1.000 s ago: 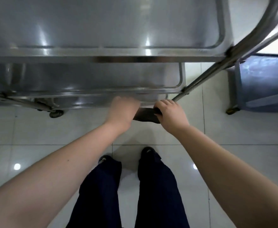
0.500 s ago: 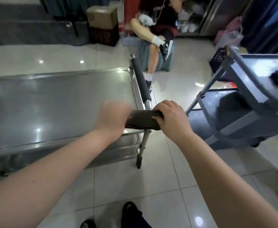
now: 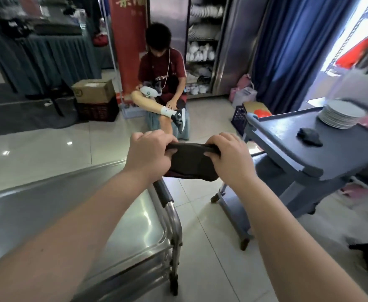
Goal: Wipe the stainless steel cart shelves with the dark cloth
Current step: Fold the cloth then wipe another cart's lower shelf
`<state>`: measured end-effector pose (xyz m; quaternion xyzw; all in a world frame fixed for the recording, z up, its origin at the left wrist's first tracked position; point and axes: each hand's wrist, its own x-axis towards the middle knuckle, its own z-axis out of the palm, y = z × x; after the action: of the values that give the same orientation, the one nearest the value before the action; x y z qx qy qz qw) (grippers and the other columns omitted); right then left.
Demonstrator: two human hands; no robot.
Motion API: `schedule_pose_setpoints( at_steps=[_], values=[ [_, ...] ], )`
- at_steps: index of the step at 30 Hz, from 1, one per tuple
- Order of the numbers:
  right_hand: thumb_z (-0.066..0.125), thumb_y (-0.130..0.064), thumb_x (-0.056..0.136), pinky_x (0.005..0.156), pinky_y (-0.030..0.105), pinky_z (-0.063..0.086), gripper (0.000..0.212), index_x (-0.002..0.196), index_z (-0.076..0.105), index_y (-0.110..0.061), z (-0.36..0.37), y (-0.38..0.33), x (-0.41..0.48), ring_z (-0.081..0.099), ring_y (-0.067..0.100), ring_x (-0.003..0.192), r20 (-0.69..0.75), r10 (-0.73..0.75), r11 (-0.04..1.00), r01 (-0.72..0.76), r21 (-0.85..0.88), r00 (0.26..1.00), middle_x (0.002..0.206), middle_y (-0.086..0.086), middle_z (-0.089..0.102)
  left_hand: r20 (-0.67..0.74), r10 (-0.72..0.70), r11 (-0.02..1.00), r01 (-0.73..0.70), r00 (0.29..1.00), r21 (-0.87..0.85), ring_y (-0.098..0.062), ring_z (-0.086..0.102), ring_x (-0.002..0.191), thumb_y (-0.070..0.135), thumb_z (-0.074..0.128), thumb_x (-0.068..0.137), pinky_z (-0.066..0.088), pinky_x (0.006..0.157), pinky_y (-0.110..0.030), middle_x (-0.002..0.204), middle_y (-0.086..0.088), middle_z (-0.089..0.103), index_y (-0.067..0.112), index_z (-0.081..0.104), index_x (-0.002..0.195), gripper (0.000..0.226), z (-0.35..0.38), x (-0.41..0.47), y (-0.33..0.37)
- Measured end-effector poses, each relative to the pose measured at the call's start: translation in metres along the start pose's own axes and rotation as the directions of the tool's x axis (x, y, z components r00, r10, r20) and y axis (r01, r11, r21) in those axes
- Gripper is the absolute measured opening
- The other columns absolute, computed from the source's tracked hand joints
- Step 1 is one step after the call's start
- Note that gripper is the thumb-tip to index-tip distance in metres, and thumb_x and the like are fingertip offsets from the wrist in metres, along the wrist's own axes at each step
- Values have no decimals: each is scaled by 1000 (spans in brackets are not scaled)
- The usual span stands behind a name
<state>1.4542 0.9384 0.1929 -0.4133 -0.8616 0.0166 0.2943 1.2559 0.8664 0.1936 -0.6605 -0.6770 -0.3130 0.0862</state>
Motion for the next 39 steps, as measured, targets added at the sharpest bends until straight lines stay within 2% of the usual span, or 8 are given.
schedule_pose_setpoints(
  at_steps=[5,9,12,20,24,29,34,39],
  values=[
    [66,-17,90,82,30,29,11,101,68,-17,1,37,25,52,23,97,-44,88,994,-91,-55,995,101,-2,65,27,33,993,-30,999,-113,-22,60,92,22,67,88,25,80,-32,91,7,65,24,73,102,15,34,55,2],
    [65,-18,90,86,39,40,12,102,68,-16,7,84,43,53,24,96,-14,114,991,-114,-75,993,99,-1,65,55,35,993,-29,998,-113,-23,61,94,23,67,89,32,84,-36,95,6,68,24,72,104,16,77,90,16],
    [64,-17,90,86,43,42,13,102,68,-17,12,133,61,53,26,97,-6,117,991,-117,-72,993,101,0,65,58,26,996,-21,998,-90,-23,61,92,21,66,90,31,87,-37,96,4,69,23,72,104,16,116,118,35],
    [65,-13,87,82,46,44,11,98,67,-14,29,271,135,53,29,92,27,-27,999,26,34,999,95,2,64,-62,-87,996,88,994,22,-24,61,84,9,67,84,22,77,-33,84,4,66,25,73,92,19,207,204,83],
    [64,-14,88,80,46,43,11,99,66,-12,46,310,177,53,32,91,102,-118,993,115,36,988,95,5,63,-78,-148,980,157,986,125,-25,61,75,5,68,80,18,73,-31,77,3,64,24,73,87,20,240,231,85],
    [62,-15,90,78,42,40,12,102,65,-14,87,325,217,52,30,92,148,-237,972,234,35,960,99,3,61,-36,-246,943,247,969,222,-26,60,76,12,64,83,21,74,-36,79,2,62,23,71,89,14,268,245,56],
    [59,-17,93,83,44,40,15,107,64,-15,141,318,270,51,29,97,182,-258,965,244,96,949,104,2,61,-88,-296,918,309,951,250,-26,60,78,13,63,90,19,75,-34,80,1,64,21,71,88,11,277,275,6],
    [61,-15,92,81,44,41,15,106,64,-15,203,291,352,51,29,95,173,-287,955,267,127,942,105,2,61,-181,-306,905,345,935,251,-26,60,72,16,59,83,22,73,-36,76,3,61,22,70,83,13,283,322,-78]
  ],
)
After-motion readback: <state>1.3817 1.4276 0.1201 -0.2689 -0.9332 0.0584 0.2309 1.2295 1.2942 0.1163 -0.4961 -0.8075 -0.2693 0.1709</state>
